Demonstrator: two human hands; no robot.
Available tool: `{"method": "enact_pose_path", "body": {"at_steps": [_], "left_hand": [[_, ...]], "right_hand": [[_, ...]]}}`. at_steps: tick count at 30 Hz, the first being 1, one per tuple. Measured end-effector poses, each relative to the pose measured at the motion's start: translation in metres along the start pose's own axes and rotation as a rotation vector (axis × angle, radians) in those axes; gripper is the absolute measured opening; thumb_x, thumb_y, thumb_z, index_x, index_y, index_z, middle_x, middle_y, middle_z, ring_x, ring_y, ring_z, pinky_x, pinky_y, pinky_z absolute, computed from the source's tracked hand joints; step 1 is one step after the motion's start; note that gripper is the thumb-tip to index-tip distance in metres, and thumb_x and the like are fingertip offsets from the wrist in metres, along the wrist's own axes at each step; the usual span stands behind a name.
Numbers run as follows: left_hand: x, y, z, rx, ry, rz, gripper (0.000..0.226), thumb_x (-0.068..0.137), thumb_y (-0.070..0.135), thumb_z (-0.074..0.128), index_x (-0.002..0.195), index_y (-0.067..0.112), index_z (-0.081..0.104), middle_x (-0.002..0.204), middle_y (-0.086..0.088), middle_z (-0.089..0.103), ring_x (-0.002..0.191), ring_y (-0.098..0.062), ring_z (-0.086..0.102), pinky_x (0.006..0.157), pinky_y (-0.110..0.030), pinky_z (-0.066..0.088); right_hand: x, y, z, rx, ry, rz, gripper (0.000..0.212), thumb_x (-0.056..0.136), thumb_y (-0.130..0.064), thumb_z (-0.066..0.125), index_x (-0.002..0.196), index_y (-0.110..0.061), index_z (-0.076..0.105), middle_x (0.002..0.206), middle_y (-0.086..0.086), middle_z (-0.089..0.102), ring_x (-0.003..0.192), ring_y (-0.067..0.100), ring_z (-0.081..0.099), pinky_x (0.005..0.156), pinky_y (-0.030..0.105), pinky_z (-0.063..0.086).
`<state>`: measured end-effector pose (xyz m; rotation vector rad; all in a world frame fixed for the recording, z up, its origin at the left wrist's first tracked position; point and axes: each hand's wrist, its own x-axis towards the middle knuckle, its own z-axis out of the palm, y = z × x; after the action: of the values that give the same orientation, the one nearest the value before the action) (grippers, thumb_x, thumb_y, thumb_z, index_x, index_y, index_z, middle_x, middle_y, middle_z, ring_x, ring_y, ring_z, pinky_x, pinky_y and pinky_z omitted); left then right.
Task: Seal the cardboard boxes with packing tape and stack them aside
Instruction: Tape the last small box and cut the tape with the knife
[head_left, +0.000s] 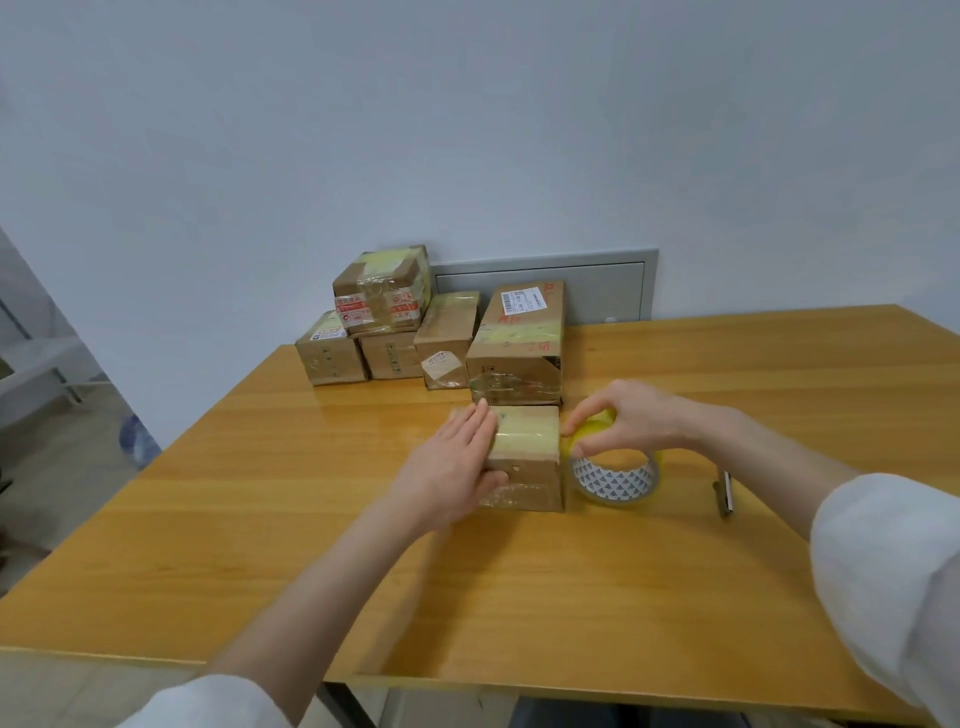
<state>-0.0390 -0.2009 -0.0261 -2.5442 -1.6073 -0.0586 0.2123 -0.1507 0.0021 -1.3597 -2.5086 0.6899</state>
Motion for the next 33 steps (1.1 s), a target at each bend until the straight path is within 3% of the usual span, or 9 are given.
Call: {"method": "enact_pose_path", "body": {"at_steps": [7,10,12,14,16,20,23,27,33], "left_hand": [[-0.003,0.009,-0.001,0.001,-0.005,-0.043,0.068,0.101,0.042,0.034,0.153,0.019,-0.003,0.160,-0.003,-0.008,0.148,-0.018,-0.006,0.116,-0.030,-0.005],[0.008,0.023,-0.007,0.004,-0.038,-0.004,0.084,0.095,0.047,0.047,0.153,0.018,-0.007,0.159,-0.003,-0.014,0.148,-0.018,-0.008,0.120,-0.036,0.000],[0.022,0.037,-0.010,-0.030,-0.063,0.011,0.100,0.088,0.052,0.056,0.152,0.015,-0.010,0.159,-0.005,-0.017,0.147,-0.019,-0.010,0.120,-0.037,0.000],[0.037,0.047,-0.012,-0.060,-0.113,-0.024,0.110,0.081,0.058,0.063,0.152,0.016,-0.011,0.160,-0.006,-0.013,0.148,-0.021,-0.009,0.120,-0.043,0.001],[0.048,0.051,-0.011,-0.050,-0.139,-0.050,0.114,0.075,0.064,0.065,0.153,0.019,-0.006,0.161,-0.005,-0.001,0.148,-0.023,0.000,0.119,-0.051,0.005],[0.056,0.045,-0.007,-0.043,-0.065,-0.062,0.109,0.071,0.065,0.066,0.153,0.021,0.009,0.155,-0.004,0.020,0.143,-0.023,0.020,0.116,-0.055,0.015],[0.059,0.038,-0.005,-0.001,-0.016,-0.080,0.106,0.071,0.063,0.067,0.152,0.022,0.011,0.154,-0.003,0.022,0.142,-0.023,0.020,0.115,-0.054,0.017],[0.061,0.024,-0.002,-0.040,-0.034,-0.137,0.104,0.072,0.062,0.065,0.152,0.024,0.011,0.153,-0.001,0.022,0.140,-0.023,0.023,0.116,-0.053,0.014],[0.063,0.022,0.003,-0.037,-0.052,-0.144,0.105,0.075,0.065,0.062,0.153,0.024,0.006,0.155,-0.002,0.018,0.142,-0.023,0.020,0.117,-0.054,0.010]], "right_hand": [[-0.003,-0.001,0.005,0.001,0.015,0.023,0.024,0.074,-0.055,0.069,0.096,-0.048,0.063,0.124,-0.012,0.058,0.113,0.012,0.051,0.097,0.044,0.044],[-0.004,-0.002,0.005,-0.027,0.019,0.044,0.028,0.075,-0.053,0.071,0.101,-0.047,0.062,0.119,-0.013,0.058,0.111,0.013,0.051,0.095,0.041,0.045],[-0.007,-0.001,0.006,-0.010,0.029,0.038,0.046,0.075,-0.049,0.074,0.117,-0.042,0.057,0.124,-0.012,0.055,0.113,0.012,0.049,0.096,0.036,0.043],[-0.014,0.002,0.005,0.136,0.051,0.063,0.067,0.076,-0.041,0.077,0.134,-0.033,0.045,0.131,-0.009,0.047,0.118,0.013,0.044,0.095,0.031,0.041],[-0.024,0.010,0.002,0.289,0.075,0.116,0.072,0.074,-0.035,0.080,0.136,-0.030,0.043,0.129,-0.007,0.046,0.118,0.014,0.042,0.090,0.028,0.040],[-0.036,0.023,-0.001,0.482,0.191,0.115,0.049,0.071,-0.033,0.082,0.114,-0.034,0.058,0.104,-0.009,0.058,0.101,0.011,0.053,0.081,0.026,0.044],[-0.032,0.025,-0.010,0.343,0.190,0.058,0.032,0.076,-0.032,0.079,0.102,-0.040,0.062,0.101,-0.011,0.061,0.092,0.008,0.055,0.076,0.023,0.043],[-0.026,0.038,-0.021,0.170,0.125,0.077,0.027,0.078,-0.034,0.075,0.102,-0.044,0.067,0.123,-0.010,0.059,0.115,0.011,0.049,0.100,0.035,0.039],[-0.019,0.041,-0.027,0.145,0.052,0.068,0.025,0.083,-0.035,0.071,0.100,-0.052,0.062,0.116,-0.019,0.053,0.115,0.007,0.043,0.096,0.030,0.032]]}}
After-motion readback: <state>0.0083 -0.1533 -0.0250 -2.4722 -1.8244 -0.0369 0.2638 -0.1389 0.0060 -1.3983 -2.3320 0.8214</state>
